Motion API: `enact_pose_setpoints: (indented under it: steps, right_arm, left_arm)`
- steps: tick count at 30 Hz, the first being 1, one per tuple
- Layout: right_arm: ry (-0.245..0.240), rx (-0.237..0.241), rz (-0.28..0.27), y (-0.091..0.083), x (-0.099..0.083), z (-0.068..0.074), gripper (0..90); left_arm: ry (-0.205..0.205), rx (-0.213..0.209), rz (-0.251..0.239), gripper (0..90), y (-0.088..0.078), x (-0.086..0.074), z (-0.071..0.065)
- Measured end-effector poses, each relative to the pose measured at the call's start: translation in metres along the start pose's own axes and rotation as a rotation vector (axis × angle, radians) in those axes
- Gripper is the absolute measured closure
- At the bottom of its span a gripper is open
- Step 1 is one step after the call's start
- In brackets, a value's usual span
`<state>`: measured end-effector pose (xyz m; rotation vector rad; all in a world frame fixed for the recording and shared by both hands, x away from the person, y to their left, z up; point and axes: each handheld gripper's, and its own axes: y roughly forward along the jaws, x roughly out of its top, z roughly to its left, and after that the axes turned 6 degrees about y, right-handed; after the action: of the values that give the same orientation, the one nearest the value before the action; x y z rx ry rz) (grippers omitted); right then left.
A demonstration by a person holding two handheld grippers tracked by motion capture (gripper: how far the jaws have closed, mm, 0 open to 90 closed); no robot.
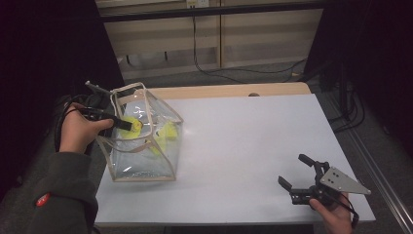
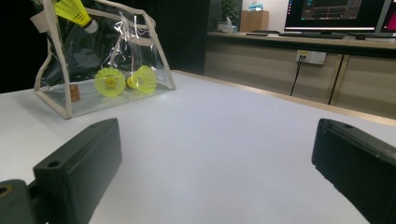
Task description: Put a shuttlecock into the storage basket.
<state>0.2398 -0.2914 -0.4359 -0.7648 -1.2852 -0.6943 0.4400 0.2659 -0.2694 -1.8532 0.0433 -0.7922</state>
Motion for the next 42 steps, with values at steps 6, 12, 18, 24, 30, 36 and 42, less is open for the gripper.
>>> enact_pose_setpoints:
  steps: [6, 12, 18, 24, 30, 36, 42]
  right_arm:
    - [0.001, -0.001, 0.0, 0.0, 0.0, 0.0, 1.3]
    - [-0.001, 0.001, 0.002, 0.0, 0.0, 0.0, 1.4]
    - [-0.001, 0.0, 0.001, 0.0, 0.0, 0.0, 1.3]
    - [0.0, 0.001, 0.003, 0.0, 0.0, 0.001, 1.4]
    - [0.0, 0.0, 0.001, 0.0, 0.0, 0.001, 1.4]
    - [0.0, 0.001, 0.002, 0.0, 0.0, 0.0, 1.4]
    - [0.0, 0.0, 0.0, 0.0, 0.0, 0.001, 1.4]
  left_arm:
    - [-0.001, -0.002, -0.005, 80.3, 0.0, 0.0, -0.001]
    - [0.0, -0.015, -0.019, 77.4, -0.005, 0.002, -0.003]
    - [0.022, -0.039, -0.057, 70.8, -0.011, 0.005, -0.01]
    - [0.035, -0.078, -0.101, 60.5, -0.016, 0.008, -0.018]
    - [0.052, -0.114, -0.142, 49.8, -0.018, 0.009, -0.024]
    - [0.07, -0.148, -0.171, 36.8, -0.017, 0.007, -0.028]
    - [0.101, -0.167, -0.186, 29.6, -0.016, 0.007, -0.035]
